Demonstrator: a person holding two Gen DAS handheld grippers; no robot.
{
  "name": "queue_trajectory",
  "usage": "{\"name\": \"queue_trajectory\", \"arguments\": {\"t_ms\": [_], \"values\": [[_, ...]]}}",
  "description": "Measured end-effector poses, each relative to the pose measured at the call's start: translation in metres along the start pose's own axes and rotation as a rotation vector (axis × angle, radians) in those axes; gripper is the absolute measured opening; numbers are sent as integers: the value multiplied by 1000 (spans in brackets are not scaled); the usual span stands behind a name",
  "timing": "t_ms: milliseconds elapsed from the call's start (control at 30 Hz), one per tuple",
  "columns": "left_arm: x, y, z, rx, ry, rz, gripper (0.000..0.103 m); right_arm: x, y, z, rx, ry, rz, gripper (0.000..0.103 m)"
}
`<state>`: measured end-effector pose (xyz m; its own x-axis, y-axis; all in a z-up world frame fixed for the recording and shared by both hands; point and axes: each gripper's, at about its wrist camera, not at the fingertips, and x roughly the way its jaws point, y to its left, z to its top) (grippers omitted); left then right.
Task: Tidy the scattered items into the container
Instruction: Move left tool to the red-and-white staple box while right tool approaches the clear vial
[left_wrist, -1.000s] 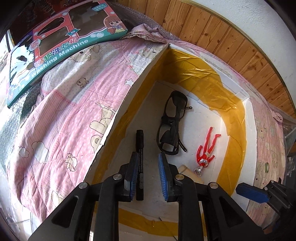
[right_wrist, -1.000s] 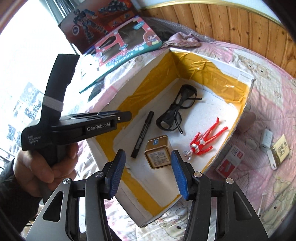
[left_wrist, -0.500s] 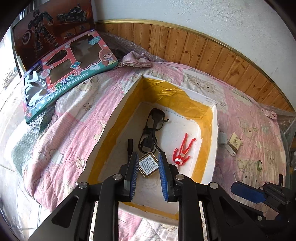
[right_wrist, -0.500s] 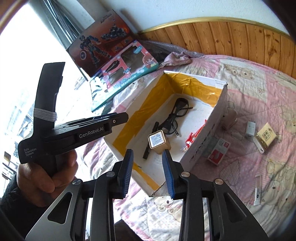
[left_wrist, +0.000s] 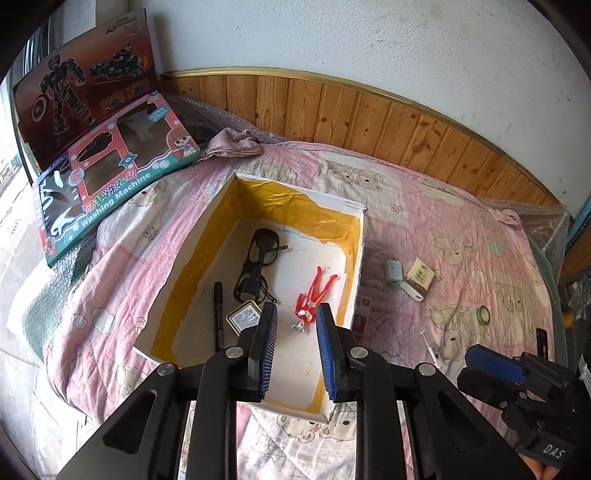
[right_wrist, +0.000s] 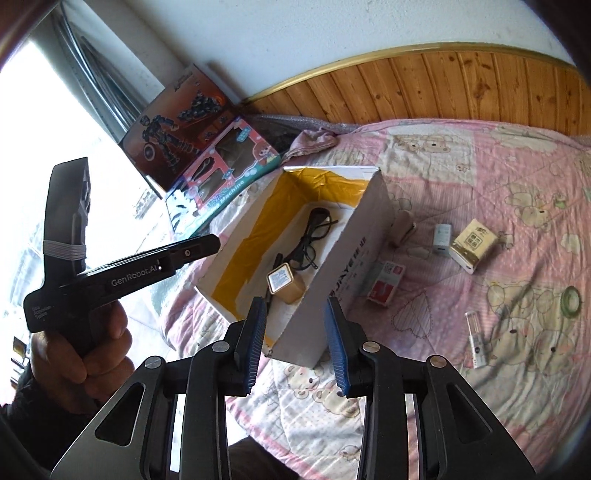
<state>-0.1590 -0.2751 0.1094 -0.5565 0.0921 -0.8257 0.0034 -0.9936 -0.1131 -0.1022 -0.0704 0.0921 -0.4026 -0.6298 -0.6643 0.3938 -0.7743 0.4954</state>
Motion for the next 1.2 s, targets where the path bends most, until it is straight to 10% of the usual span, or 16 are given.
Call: {"name": "queue_trajectory", "arguments": {"t_ms": [533, 667, 1200], "values": [[69, -100, -17, 130, 154, -157, 29, -36, -138, -43, 292, -14, -192, 36], [101, -123, -21, 180, 178, -129, 44, -19, -157, -50, 297, 29, -238, 37], [242, -126, -41, 176, 268, 35, 47, 82, -189, -53, 92, 178, -413, 39]]}}
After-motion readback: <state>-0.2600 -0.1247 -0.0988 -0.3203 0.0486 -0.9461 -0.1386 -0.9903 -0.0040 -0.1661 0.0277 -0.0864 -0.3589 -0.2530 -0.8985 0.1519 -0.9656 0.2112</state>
